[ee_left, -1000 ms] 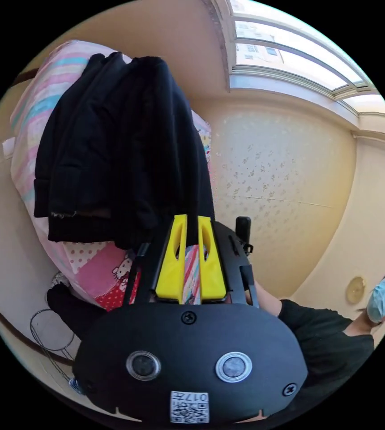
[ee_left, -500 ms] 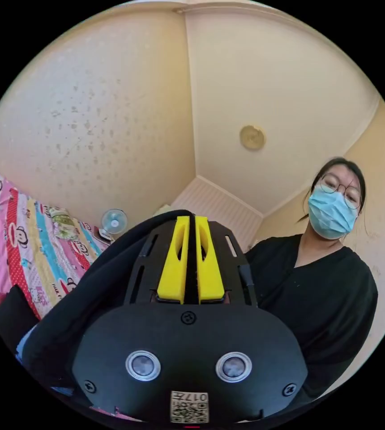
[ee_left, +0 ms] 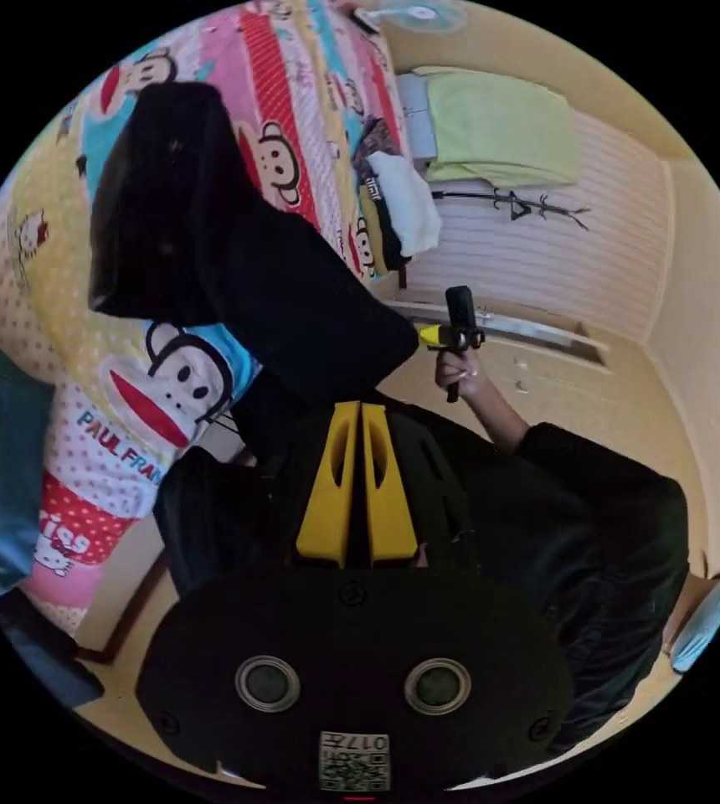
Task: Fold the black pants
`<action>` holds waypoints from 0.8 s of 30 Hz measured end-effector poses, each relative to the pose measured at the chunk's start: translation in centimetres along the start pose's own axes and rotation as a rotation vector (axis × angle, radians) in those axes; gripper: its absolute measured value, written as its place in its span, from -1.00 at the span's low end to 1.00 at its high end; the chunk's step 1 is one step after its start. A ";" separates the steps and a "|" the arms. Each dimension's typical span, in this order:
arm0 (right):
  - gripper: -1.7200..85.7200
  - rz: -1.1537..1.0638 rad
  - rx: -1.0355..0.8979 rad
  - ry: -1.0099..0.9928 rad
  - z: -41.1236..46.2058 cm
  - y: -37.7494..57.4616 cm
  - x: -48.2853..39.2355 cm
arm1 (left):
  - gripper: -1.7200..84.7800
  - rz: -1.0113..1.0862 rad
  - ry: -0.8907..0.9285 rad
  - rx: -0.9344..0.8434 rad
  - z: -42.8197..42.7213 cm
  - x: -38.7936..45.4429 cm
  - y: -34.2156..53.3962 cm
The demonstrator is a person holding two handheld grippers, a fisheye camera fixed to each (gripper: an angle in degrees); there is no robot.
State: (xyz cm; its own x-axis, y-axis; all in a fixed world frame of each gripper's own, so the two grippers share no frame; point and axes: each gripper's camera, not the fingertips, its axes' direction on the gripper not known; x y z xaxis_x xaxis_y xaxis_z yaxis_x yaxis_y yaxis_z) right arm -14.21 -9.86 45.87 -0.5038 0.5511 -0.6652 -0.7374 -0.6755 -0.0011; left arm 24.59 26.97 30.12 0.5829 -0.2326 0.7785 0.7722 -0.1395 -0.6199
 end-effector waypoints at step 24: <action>-0.55 -0.379 -0.301 0.984 28.2 -29.4 -10.8 | -0.69 -0.738 0.158 0.922 7.4 -13.7 -7.1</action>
State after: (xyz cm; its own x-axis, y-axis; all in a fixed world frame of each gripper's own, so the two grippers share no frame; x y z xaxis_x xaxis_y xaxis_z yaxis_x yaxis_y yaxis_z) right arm 0.25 17.88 74.15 0.4107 0.2065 -0.8881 -0.5612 -0.7104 -0.4247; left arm 13.04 38.24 24.59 -0.0659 -0.5115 0.8567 0.8362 0.4402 0.3271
